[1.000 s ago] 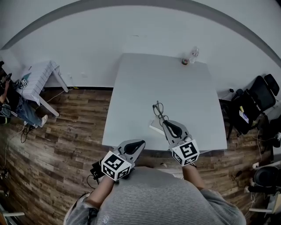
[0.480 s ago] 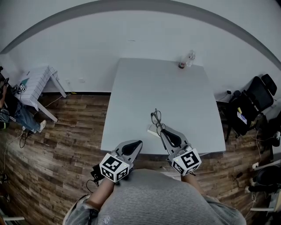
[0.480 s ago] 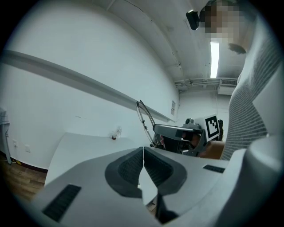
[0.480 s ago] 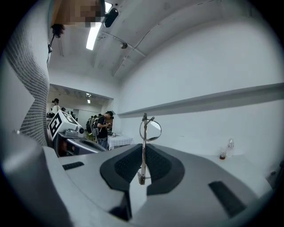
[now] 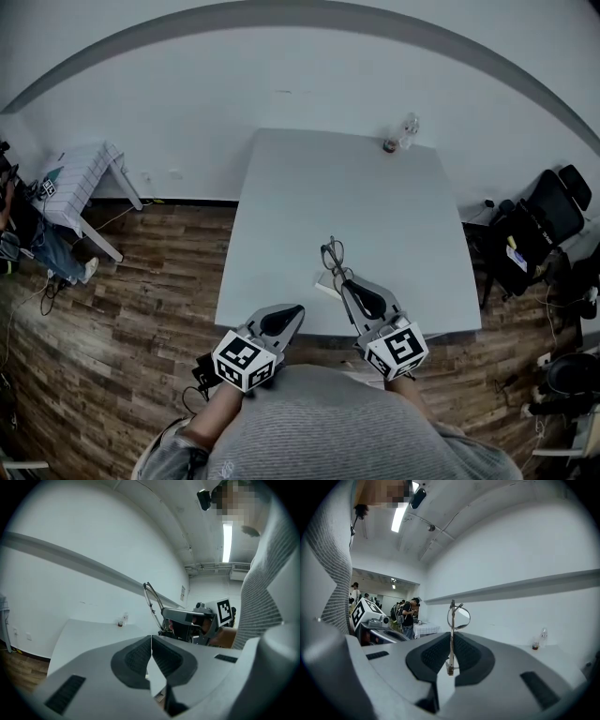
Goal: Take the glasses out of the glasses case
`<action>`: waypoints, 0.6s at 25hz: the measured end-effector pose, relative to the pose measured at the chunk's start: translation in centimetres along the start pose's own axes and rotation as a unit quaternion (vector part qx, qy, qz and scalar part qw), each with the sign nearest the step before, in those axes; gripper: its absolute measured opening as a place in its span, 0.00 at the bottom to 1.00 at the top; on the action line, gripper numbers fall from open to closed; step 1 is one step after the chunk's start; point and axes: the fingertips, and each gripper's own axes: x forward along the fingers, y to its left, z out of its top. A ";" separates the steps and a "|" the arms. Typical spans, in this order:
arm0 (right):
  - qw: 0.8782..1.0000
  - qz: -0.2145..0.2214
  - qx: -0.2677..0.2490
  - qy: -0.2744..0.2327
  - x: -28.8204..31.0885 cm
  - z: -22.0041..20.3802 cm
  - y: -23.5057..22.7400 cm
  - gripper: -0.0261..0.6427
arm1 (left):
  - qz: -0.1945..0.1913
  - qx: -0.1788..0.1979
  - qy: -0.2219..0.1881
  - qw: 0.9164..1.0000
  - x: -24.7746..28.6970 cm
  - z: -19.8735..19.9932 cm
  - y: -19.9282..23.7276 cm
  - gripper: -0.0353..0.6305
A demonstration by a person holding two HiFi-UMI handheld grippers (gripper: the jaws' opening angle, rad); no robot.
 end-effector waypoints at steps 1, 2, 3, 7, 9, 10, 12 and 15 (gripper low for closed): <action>1.000 0.000 0.001 0.000 0.1 0.0 0.0 0.08 | 0.000 -0.001 0.000 1.000 0.0 0.0 0.1 0.07; 1.000 0.000 0.001 -0.001 0.1 0.0 0.0 0.08 | 0.000 -0.001 0.000 1.000 -0.1 -0.1 0.2 0.07; 1.000 -0.001 0.001 -0.002 0.2 0.1 0.0 0.08 | 0.001 -0.001 0.001 1.000 -0.2 -0.1 0.3 0.07; 1.000 0.000 -0.003 -0.001 0.4 0.2 0.0 0.08 | 0.000 -0.003 0.001 1.000 -0.3 -0.1 0.4 0.07; 1.000 0.000 -0.004 0.000 0.3 0.2 -0.1 0.08 | -0.001 -0.003 0.001 1.000 -0.3 -0.1 0.3 0.07; 1.000 -0.001 -0.004 0.000 0.3 0.2 0.0 0.08 | -0.001 -0.003 0.001 1.000 -0.3 -0.1 0.3 0.07; 1.000 -0.002 -0.003 0.000 0.3 0.2 0.0 0.08 | -0.003 -0.002 0.002 1.000 -0.3 0.0 0.3 0.07; 1.000 -0.001 -0.003 -0.002 0.4 0.3 0.1 0.08 | -0.006 -0.002 0.004 1.000 -0.2 -0.1 0.3 0.07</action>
